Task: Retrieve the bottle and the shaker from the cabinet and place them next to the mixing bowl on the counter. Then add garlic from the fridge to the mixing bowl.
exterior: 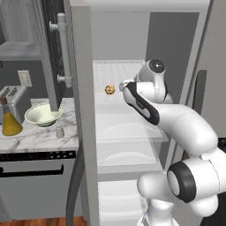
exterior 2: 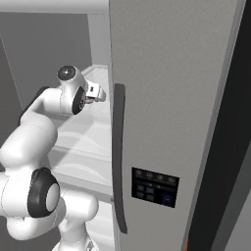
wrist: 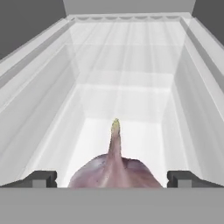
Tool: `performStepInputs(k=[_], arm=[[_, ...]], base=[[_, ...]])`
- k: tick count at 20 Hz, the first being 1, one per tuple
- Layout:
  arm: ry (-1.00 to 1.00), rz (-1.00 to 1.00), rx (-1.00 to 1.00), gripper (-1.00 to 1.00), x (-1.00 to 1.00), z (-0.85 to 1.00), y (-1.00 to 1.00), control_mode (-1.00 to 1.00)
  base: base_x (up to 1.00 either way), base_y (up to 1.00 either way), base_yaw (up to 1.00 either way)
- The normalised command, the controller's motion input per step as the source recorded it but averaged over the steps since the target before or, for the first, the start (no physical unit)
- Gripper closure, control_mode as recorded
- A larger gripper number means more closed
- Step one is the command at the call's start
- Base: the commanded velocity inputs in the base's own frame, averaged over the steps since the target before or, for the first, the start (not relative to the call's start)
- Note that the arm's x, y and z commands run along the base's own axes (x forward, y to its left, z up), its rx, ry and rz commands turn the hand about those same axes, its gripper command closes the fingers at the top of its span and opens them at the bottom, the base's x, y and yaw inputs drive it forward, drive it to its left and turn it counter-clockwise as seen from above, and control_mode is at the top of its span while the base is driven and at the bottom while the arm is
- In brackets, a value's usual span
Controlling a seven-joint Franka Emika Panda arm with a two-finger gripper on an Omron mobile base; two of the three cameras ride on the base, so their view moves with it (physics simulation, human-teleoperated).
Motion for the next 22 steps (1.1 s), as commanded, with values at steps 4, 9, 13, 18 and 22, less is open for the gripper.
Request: performStepInputs(k=[4, 9, 13, 18, 22], arm=[[0.0, 0.0, 0.0, -1.0, 0.29, 0.0, 0.0, -1.0], [0.0, 0.0, 0.0, -1.0, 0.09, -0.04, 0.0, -1.0], [0.05, 0.0, 0.0, -1.0, 0.0, -0.03, 0.0, -1.0], [0.1, 0.0, 0.0, -1.0, 0.0, 0.0, 0.0, -1.0], [0.12, 0.0, 0.0, -1.0, 0.0, 0.0, 0.0, -1.0]], base=[[0.0, 0.0, 0.0], [0.0, 0.0, 0.0], [0.0, 0.0, 0.0], [0.0, 0.0, 0.0], [0.0, 0.0, 0.0]])
